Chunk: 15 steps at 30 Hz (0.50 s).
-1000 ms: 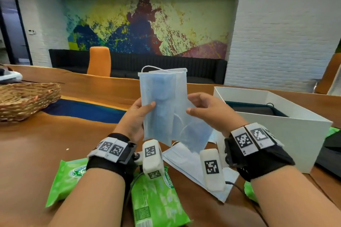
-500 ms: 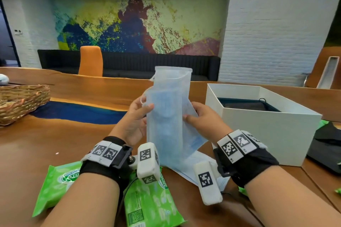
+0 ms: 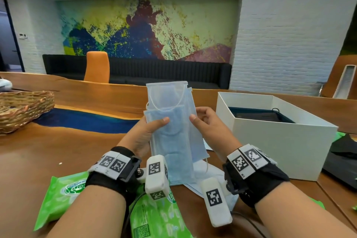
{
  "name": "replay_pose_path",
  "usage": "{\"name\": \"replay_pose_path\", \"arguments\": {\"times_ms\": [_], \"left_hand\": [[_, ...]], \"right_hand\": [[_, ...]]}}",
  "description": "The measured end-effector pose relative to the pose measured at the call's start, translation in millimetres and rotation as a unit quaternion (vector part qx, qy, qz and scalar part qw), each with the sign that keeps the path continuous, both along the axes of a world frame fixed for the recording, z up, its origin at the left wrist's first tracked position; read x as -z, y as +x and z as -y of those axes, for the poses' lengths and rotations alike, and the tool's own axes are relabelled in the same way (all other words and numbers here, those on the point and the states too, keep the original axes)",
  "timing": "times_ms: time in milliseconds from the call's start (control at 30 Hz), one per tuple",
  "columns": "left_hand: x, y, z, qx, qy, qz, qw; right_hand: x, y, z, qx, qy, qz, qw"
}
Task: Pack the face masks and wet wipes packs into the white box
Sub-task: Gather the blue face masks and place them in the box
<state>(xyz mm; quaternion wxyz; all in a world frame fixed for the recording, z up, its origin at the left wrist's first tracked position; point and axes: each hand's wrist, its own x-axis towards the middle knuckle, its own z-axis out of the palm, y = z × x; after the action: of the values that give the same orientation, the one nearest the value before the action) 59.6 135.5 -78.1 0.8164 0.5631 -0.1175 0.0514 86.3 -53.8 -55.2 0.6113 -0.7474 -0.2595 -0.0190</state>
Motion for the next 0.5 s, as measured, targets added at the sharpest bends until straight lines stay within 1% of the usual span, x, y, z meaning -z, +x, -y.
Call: {"name": "replay_pose_path", "arguments": {"times_ms": [67,167,267,367,433,500], "left_hand": [[0,1,0,0.000,0.039,0.027,0.999],[-2,3,3,-0.015,0.083,0.038,0.996],[-8,0,9,-0.039,0.072,0.056,0.995],[-16,-5,12,-0.079,0.058,0.100,0.990],[-18,-7,13,-0.088,0.071,0.123,0.986],[-18,-8,14,-0.085,0.080,0.134,0.984]], "right_hand": [[1,1,-1,-0.031,0.035,-0.019,0.999],[8,0,-6,-0.068,0.061,-0.057,0.994],[10,-2,-12,-0.085,0.102,-0.069,0.989],[5,-2,-13,-0.094,0.144,-0.048,0.984],[4,-1,-13,-0.109,0.183,-0.032,0.977],[5,1,-12,-0.106,0.196,-0.027,0.975]]}}
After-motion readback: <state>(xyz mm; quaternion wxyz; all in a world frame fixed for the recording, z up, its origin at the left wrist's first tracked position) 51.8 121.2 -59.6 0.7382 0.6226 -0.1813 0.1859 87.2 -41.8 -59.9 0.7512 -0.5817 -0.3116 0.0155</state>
